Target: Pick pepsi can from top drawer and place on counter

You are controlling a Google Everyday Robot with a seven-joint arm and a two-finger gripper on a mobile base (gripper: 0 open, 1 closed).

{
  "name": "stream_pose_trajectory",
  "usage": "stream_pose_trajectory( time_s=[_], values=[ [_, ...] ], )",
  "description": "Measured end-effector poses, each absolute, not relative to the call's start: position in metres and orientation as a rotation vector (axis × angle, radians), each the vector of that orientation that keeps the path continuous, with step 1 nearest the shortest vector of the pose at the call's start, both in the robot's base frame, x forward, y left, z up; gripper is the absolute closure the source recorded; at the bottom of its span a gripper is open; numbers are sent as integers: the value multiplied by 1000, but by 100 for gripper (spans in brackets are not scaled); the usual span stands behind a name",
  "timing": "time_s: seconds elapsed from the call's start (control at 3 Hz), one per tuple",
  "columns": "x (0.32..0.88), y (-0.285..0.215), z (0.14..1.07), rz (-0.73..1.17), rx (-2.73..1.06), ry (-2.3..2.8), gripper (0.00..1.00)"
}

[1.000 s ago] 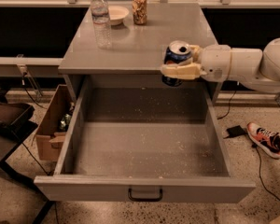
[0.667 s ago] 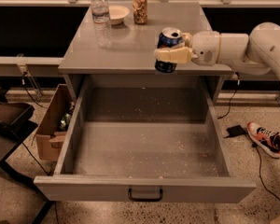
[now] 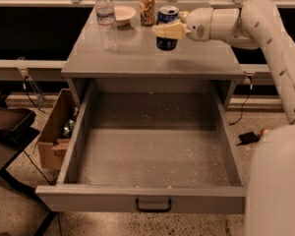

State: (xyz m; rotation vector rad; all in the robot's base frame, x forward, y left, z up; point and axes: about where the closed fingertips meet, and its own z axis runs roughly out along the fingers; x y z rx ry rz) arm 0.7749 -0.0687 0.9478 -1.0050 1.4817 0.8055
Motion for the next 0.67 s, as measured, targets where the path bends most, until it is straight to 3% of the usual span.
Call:
stream_pose_trajectory(
  time_s=[0.67],
  values=[
    [840, -107, 895, 692, -829, 1601, 100]
  ],
)
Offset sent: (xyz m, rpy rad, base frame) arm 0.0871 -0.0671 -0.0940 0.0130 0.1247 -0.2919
